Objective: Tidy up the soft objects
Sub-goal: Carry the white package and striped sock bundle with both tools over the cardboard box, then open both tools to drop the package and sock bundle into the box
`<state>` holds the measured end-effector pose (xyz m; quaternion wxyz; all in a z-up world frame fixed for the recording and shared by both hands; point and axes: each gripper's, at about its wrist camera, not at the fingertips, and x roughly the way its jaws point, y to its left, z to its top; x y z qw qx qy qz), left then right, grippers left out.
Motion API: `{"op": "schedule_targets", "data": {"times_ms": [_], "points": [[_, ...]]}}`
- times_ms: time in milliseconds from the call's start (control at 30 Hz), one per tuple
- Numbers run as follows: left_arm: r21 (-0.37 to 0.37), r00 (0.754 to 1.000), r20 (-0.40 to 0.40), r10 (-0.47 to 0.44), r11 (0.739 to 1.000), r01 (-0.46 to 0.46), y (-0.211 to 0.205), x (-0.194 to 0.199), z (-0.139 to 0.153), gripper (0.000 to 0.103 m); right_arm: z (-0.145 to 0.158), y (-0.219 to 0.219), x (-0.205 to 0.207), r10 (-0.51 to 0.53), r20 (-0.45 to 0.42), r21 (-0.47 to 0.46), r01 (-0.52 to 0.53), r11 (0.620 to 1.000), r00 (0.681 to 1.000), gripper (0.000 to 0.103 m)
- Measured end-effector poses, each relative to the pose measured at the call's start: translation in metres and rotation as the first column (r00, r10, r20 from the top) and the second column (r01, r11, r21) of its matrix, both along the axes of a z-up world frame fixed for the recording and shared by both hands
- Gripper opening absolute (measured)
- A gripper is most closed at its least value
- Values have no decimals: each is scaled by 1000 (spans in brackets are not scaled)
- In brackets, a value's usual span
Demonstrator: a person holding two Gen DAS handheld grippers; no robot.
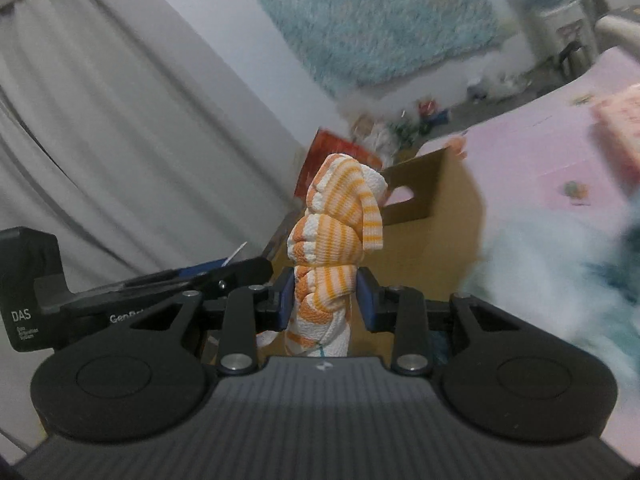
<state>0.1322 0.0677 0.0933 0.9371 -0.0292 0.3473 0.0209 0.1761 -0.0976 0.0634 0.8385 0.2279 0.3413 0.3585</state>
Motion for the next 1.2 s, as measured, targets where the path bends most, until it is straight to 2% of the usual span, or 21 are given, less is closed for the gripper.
{"op": "schedule_targets", "data": {"times_ms": [200, 367, 433, 567, 600, 867, 967, 1033, 1200], "points": [[29, 992, -82, 100, 995, -98, 73, 74, -17, 63, 3, 98, 61, 27, -86, -98, -36, 995, 996, 31], [81, 980, -125, 152, 986, -143, 106, 118, -31, 62, -1, 164, 96, -16, -144, -191, -12, 982, 989, 31], [72, 973, -153, 172, 984, -163, 119, 137, -40, 62, -9, 179, 108, -36, -180, -201, -1, 980, 983, 31], [67, 965, -187, 185, 982, -176, 135, 149, -57, 62, -40, 191, 134, -76, -264, -209, 20, 978, 961, 31], [75, 962, -192, 194, 980, -183, 137, 152, -62, 62, -49, 183, 134, -84, -281, -210, 24, 977, 956, 31], [56, 948, -227, 223, 975, -216, 153, 172, -88, 62, -87, 185, 160, -102, -369, -193, 31, 981, 924, 32], [64, 953, -191, 235, 972, -227, 154, 173, -91, 63, -104, 189, 170, -105, -403, -191, 28, 981, 909, 32], [65, 956, -175, 235, 972, -227, 153, 174, -89, 67, -114, 191, 175, -104, -421, -190, 24, 981, 901, 33], [77, 960, -150, 238, 970, -229, 150, 172, -81, 70, -133, 193, 183, -109, -464, -190, 22, 981, 879, 34]]}}
